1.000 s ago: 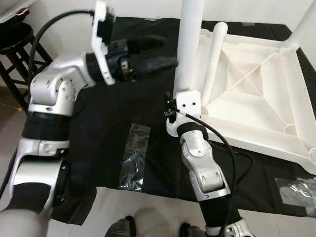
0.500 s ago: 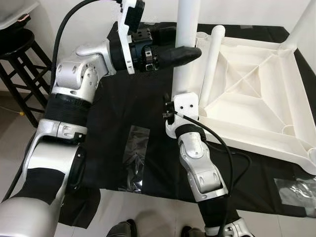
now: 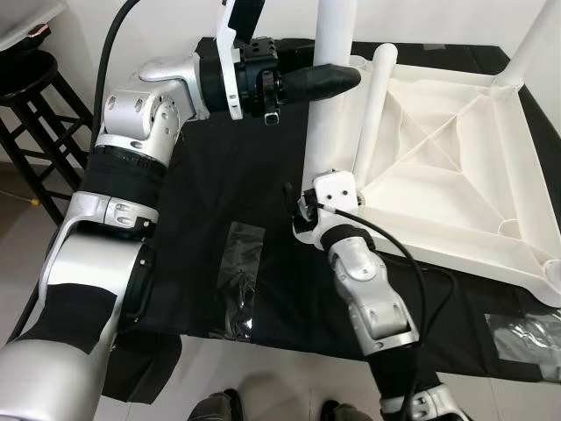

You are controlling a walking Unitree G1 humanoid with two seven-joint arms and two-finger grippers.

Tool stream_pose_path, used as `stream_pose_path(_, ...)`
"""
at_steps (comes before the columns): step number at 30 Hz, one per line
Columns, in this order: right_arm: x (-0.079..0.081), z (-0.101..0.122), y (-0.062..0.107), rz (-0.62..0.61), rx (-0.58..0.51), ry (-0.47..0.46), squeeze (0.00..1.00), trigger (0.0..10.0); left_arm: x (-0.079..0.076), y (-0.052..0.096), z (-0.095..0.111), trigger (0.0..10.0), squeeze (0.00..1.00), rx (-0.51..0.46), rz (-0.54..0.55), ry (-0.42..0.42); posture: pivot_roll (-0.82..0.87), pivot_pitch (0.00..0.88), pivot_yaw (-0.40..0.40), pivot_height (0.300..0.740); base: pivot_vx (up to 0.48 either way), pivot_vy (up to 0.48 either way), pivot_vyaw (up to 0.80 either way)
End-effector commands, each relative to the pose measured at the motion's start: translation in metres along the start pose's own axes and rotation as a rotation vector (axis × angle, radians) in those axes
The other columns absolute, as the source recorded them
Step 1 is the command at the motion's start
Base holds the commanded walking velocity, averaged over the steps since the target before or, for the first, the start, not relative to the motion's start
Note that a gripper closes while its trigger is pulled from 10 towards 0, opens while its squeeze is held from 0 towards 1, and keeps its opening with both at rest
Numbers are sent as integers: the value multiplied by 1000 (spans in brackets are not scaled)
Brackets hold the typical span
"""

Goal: Building children table

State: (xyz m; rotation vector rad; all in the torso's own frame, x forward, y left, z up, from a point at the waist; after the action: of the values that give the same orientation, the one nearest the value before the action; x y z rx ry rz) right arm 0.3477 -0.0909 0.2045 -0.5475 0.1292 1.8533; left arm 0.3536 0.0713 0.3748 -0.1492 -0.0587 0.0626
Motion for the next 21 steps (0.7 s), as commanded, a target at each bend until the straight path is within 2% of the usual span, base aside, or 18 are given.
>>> stream_pose_path(1,-14,28,-8,70,-150,-1,1000,10000,-2,-3,-7,0,0,41,-42,22,75,170,22,740,0,0,0)
stream_pose_path(2,-22,39,-10,173,-206,12,1000,10000,-2,-3,-8,0,0,43,-45,24,75,170,21,740,0,0,0)
stream_pose_path(3,-29,46,-11,244,-233,38,949,10000,-1,-3,-8,0,0,45,-47,25,75,170,20,740,0,0,0)
stream_pose_path(4,-32,50,-11,351,-258,62,243,10000,-2,-3,-8,0,0,47,-51,26,73,170,21,740,0,0,0)
stream_pose_path(7,-34,52,-10,419,-272,77,243,10000,-2,-3,-8,0,0,48,-54,26,73,170,21,740,0,0,0)
stream_pose_path(8,-37,54,-10,520,-292,103,0,10000,-2,-4,-9,0,0,49,-57,26,75,170,22,740,0,0,0)
stream_pose_path(9,-41,55,-9,623,-303,90,0,10000,-2,-4,-10,0,0,51,-61,26,75,171,22,740,0,0,0)
stream_pose_path(10,-41,55,-9,623,-303,90,0,10000,-2,-4,-10,0,0,51,-61,26,75,171,22,740,0,0,0)
stream_pose_path(11,-46,53,-11,694,-299,81,0,10000,-3,-5,-11,0,0,53,-67,27,78,171,23,740,0,0,0)
stream_pose_path(16,-50,52,-13,747,-298,62,0,10000,-4,-5,-11,0,0,56,-74,29,80,171,24,740,0,0,0)
stream_pose_path(17,-54,51,-17,777,-294,17,0,10000,-4,-6,-12,0,0,60,-79,30,83,172,25,740,0,0,0)
stream_pose_path(19,-54,51,-17,777,-294,17,0,10000,-4,-6,-12,0,0,60,-79,30,83,172,25,740,0,0,0)
stream_pose_path(20,-56,47,-20,796,-283,-8,0,3333,-5,-6,-12,0,0,63,-85,31,89,173,26,740,0,0,0)
stream_pose_path(21,-56,47,-20,796,-283,-8,0,3333,-5,-6,-12,0,0,63,-85,31,89,173,26,740,0,0,0)
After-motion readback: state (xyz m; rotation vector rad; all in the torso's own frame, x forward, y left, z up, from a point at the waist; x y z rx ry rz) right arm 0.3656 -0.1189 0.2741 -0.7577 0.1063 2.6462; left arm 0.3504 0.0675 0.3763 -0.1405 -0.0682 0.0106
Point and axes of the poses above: a point about 5 cm out from each wrist's last joint towards the gripper, its own y axis pointing back from the gripper into the wrist, its own z axis along the axis of the wrist's last joint, x = y × z, the point moved 1 cm from there along -y, pointing out of the wrist towards the gripper, and after that the axes turned 13 degrees about y, right-handed, at the moved point
